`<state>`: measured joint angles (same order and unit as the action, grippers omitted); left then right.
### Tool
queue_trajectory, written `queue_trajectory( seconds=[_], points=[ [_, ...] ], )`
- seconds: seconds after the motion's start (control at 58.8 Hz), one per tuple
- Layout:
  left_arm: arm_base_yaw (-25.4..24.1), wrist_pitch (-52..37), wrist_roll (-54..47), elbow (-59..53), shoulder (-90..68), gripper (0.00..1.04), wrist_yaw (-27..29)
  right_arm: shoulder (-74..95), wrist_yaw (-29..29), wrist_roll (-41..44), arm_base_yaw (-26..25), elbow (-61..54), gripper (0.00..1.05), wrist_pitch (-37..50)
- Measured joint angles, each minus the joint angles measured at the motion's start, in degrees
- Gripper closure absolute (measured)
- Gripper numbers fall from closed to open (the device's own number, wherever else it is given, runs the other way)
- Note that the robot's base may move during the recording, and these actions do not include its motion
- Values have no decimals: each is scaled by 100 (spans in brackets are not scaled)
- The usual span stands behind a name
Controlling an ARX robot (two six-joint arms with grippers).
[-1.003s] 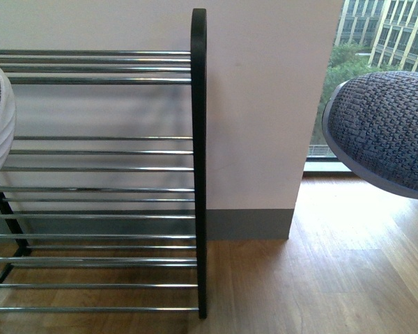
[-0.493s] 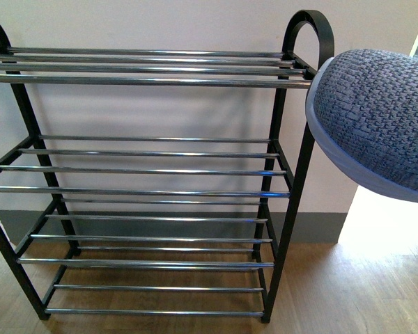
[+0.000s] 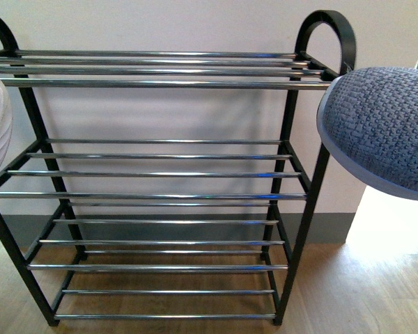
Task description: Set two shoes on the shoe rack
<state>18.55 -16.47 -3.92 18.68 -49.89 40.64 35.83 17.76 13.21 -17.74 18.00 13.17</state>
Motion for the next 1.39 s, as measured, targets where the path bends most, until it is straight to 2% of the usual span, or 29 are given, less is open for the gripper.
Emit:
queue_trajectory(
  seconds=[1.394],
  points=[
    [17, 0, -2, 0, 2, 103, -35, -2, -59, -4, -2, -2, 103, -2]
  ],
)
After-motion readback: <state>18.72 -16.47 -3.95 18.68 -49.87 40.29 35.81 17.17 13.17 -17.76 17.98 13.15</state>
